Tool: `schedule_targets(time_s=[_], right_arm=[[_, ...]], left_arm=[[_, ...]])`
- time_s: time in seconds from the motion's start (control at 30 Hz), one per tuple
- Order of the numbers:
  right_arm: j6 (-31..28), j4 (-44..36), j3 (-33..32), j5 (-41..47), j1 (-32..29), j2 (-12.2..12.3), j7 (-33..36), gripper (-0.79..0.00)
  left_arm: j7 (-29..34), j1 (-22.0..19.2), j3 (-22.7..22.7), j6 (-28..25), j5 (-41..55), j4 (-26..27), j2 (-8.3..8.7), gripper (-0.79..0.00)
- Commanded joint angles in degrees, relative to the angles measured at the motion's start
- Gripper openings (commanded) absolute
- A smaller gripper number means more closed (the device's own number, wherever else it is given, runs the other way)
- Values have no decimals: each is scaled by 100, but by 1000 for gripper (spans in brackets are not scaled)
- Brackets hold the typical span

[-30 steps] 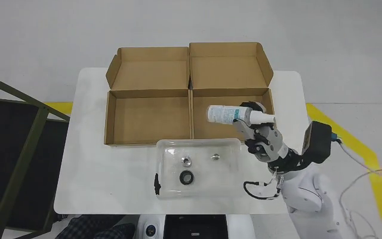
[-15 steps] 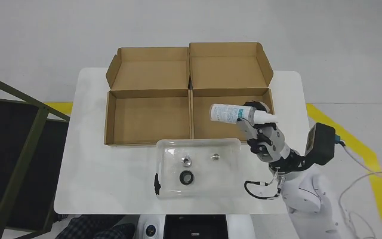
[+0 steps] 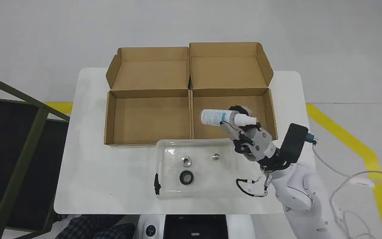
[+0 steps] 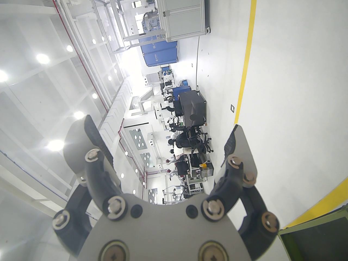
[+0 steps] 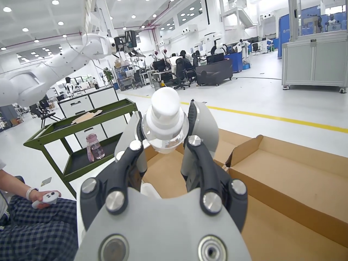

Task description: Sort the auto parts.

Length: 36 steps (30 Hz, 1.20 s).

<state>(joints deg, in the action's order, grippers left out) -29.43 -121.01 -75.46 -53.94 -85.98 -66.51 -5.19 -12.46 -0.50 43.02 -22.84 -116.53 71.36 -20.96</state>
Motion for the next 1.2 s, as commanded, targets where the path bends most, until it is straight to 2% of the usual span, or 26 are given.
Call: schedule_targets(time_s=[0.0, 0.57, 1.17], right_arm=[[106, 89, 46, -178, 55, -6, 85, -785], [1147, 837, 526, -1651, 734, -95, 724, -785], [1371, 2157, 1316, -2092, 1861, -287, 1567, -785]], left_arm=[[0, 0, 0, 0, 0, 0, 0, 0], [0, 0, 0, 0, 0, 0, 0, 0], [0, 0, 0, 0, 0, 0, 0, 0]])
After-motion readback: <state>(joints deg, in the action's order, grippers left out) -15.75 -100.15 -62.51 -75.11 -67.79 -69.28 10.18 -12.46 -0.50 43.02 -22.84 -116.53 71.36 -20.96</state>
